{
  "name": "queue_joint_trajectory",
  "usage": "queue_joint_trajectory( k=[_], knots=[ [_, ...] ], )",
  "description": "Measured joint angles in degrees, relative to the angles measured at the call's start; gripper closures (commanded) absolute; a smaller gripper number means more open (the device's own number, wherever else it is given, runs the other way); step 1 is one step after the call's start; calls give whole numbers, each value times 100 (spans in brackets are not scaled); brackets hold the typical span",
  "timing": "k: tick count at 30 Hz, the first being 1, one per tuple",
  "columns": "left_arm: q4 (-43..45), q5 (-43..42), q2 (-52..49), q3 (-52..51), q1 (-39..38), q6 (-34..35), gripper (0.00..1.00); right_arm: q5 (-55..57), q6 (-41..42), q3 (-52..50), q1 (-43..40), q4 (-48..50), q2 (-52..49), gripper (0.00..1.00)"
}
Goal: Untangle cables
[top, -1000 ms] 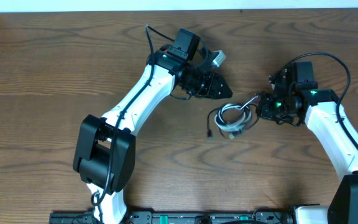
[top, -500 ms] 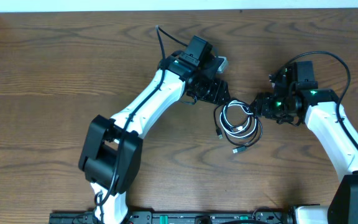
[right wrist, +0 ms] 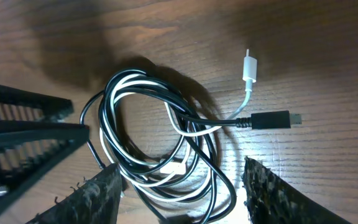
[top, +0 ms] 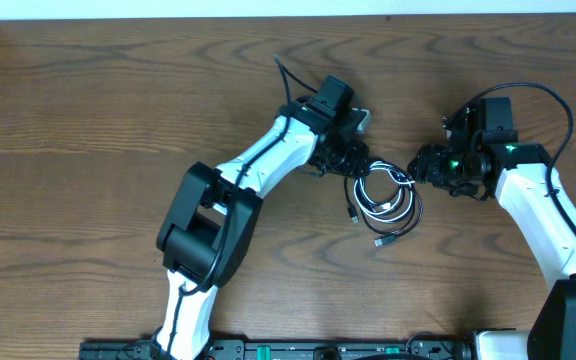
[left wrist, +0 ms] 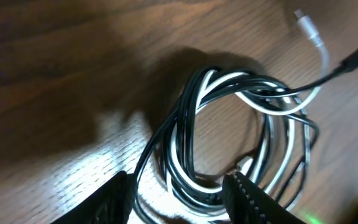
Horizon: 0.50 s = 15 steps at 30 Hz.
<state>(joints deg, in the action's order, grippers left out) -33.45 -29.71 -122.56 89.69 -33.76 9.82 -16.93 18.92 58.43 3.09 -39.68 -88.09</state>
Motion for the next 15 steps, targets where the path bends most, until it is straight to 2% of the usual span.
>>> queue_joint_trajectory(
  k=[6, 15],
  knots=[
    [2, 437, -120, 0, -258, 282, 51, 2, 0, 0, 0, -7, 0, 39],
    [155, 1606, -125, 0, -549, 612, 51, 2, 13, 0, 2, -11, 0, 37]
  ],
)
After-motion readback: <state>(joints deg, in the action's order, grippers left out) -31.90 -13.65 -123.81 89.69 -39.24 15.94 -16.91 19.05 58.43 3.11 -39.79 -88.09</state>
